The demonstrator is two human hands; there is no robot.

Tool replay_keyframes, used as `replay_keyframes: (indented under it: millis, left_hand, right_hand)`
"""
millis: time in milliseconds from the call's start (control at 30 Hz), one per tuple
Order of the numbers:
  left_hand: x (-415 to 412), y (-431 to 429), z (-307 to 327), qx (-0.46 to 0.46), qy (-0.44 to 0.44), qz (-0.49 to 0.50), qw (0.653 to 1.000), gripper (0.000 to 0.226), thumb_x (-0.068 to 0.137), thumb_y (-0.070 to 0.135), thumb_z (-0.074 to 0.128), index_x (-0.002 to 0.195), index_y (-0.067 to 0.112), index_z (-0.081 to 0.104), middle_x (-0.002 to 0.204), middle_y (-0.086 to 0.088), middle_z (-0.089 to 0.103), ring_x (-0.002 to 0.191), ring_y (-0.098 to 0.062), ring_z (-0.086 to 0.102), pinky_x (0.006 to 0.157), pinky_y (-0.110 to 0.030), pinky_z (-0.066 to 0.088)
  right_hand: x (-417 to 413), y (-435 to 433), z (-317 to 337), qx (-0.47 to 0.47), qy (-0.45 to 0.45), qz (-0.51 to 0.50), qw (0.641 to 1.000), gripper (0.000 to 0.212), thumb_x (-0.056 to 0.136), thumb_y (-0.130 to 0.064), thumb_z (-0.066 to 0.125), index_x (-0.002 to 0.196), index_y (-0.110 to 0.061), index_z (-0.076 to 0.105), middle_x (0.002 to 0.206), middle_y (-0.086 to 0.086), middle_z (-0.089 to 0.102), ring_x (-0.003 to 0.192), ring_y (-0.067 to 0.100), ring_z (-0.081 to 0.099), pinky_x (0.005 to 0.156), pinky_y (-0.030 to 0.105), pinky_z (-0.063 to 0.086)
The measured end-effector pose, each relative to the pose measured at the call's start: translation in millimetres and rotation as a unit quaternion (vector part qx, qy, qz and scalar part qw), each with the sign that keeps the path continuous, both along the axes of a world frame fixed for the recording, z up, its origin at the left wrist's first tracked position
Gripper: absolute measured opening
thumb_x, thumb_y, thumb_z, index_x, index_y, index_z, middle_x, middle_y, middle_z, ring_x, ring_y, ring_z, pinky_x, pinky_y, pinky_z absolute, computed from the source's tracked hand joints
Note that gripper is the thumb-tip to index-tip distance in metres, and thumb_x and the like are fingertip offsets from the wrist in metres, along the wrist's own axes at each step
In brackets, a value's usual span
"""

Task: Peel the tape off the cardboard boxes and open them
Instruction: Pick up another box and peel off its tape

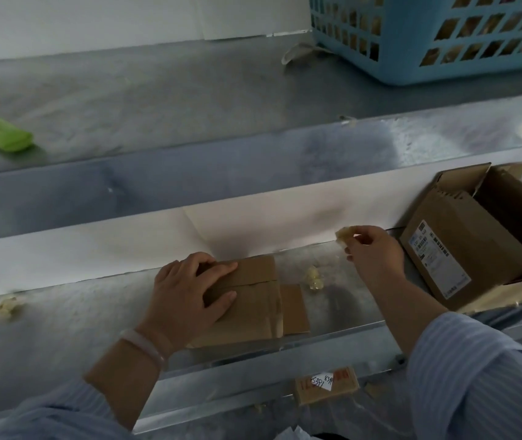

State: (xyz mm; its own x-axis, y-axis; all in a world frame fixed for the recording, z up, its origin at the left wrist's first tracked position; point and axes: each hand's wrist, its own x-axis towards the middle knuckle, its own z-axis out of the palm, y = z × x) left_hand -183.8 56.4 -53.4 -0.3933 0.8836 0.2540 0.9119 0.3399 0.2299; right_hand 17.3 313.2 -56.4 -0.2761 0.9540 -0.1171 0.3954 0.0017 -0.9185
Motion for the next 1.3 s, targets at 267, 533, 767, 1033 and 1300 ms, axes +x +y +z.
replay_keyframes:
  millis: [267, 533, 767, 1033, 1300]
  left_hand:
    - [0.8, 0.3, 0.4, -0.017, 0.013, 0.011, 1.0, 0.053, 0.086, 0.066, 0.036, 0.129, 0.041, 0.055, 0.116, 0.009, 0.053, 0.102, -0.013, 0.055, 0.1, -0.049, 0.041]
    - [11.9, -3.2, 2.1, -0.033, 0.005, 0.068, 0.997, 0.063, 0.085, 0.071, 0.029, 0.131, 0.037, 0.054, 0.129, 0.009, 0.054, 0.124, -0.016, 0.049, 0.107, -0.05, 0.033]
    - [15.3, -5.4, 2.9, -0.036, 0.002, 0.07, 0.997, 0.063, 0.085, 0.07, 0.029, 0.131, 0.037, 0.054, 0.131, 0.009, 0.053, 0.125, -0.017, 0.048, 0.108, -0.051, 0.032]
    - [20.1, -9.2, 9.2, -0.005, -0.005, 0.107, 0.994, 0.07, 0.083, 0.075, 0.029, 0.127, 0.03, 0.06, 0.132, 0.001, 0.051, 0.125, -0.024, 0.044, 0.103, -0.05, 0.038]
    - [34.1, -25.0, 22.2, 0.151, -0.246, 0.307, 0.907, 0.06, 0.086, 0.045, 0.063, 0.139, 0.025, 0.042, 0.13, -0.005, 0.04, 0.119, -0.023, 0.04, 0.098, -0.035, 0.037]
  right_hand:
    - [11.7, 12.9, -3.3, 0.078, -0.196, 0.089, 0.973, 0.026, 0.095, -0.026, 0.058, 0.117, -0.018, 0.07, 0.096, -0.004, 0.064, 0.084, 0.017, 0.06, 0.074, 0.024, 0.044]
    - [5.6, 5.4, 5.7, 0.172, -0.255, 0.157, 0.939, 0.045, 0.081, 0.008, 0.054, 0.114, -0.017, 0.072, 0.127, 0.008, 0.063, 0.115, 0.024, 0.057, 0.1, 0.033, 0.047]
    - [16.6, 4.7, 4.6, 0.167, -0.235, 0.118, 0.95, 0.02, 0.089, -0.006, 0.062, 0.104, -0.017, 0.07, 0.113, 0.008, 0.052, 0.084, 0.017, 0.053, 0.064, 0.021, 0.043]
    - [15.1, -6.2, 4.6, 0.111, -0.252, 0.184, 0.944, 0.041, 0.103, -0.024, 0.043, 0.142, -0.013, 0.049, 0.147, 0.008, 0.048, 0.134, 0.024, 0.045, 0.111, 0.035, 0.036]
    - [-5.8, -85.3, 20.9, 0.137, -0.131, 0.285, 0.94, 0.024, 0.098, -0.036, 0.051, 0.115, -0.03, 0.068, 0.104, -0.014, 0.068, 0.092, -0.001, 0.061, 0.087, 0.023, 0.051]
